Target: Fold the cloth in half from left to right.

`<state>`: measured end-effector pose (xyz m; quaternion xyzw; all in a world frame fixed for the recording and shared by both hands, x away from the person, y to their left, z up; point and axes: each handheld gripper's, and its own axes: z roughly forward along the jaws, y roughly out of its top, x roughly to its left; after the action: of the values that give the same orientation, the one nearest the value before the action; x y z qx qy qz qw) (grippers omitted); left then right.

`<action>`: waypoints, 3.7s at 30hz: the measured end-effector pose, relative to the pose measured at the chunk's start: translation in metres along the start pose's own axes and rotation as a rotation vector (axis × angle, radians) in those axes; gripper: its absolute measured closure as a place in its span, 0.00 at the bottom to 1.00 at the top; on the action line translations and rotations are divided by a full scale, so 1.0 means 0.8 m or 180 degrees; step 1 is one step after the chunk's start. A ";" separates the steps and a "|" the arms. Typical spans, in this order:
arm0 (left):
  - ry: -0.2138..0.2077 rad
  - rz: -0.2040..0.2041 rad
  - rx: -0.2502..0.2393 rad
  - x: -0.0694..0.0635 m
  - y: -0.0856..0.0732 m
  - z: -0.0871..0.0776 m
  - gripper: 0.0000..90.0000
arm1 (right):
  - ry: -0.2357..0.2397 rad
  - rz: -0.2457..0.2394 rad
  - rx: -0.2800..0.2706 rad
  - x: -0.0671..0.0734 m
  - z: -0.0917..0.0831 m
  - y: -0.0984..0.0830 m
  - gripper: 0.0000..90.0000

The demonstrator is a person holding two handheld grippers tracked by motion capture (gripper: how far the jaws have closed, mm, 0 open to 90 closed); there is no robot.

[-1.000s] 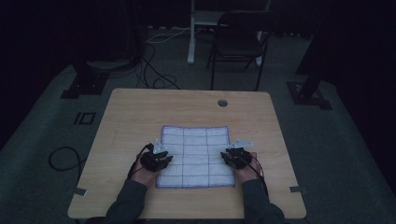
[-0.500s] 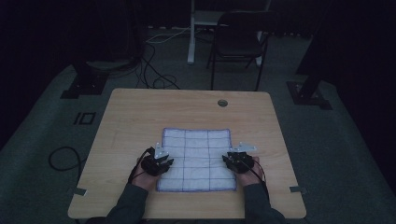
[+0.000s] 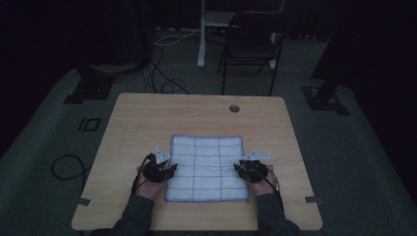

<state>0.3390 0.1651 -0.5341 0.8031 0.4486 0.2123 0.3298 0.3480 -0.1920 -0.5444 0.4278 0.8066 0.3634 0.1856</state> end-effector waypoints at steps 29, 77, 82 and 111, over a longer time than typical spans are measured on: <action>-0.0208 -0.0271 -0.0011 -0.007 0.003 0.014 0.93 | -0.0011 -0.0010 -0.0007 0.002 0.000 -0.001 0.72; -0.1180 -0.0344 -0.0635 -0.027 0.077 -0.026 0.97 | 0.0115 -0.0047 -0.0016 0.004 0.000 -0.001 0.66; -0.1282 -0.0301 -0.0671 -0.038 0.088 -0.026 0.97 | 0.0127 -0.0042 -0.0017 0.004 0.000 -0.001 0.66; -0.1419 -0.0124 -0.0629 -0.074 0.114 -0.008 0.98 | 0.0074 -0.0013 -0.0050 -0.001 -0.006 -0.001 0.64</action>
<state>0.3577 0.0816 -0.4665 0.7851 0.3572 0.0664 0.5016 0.3447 -0.1951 -0.5418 0.4204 0.8066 0.3743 0.1803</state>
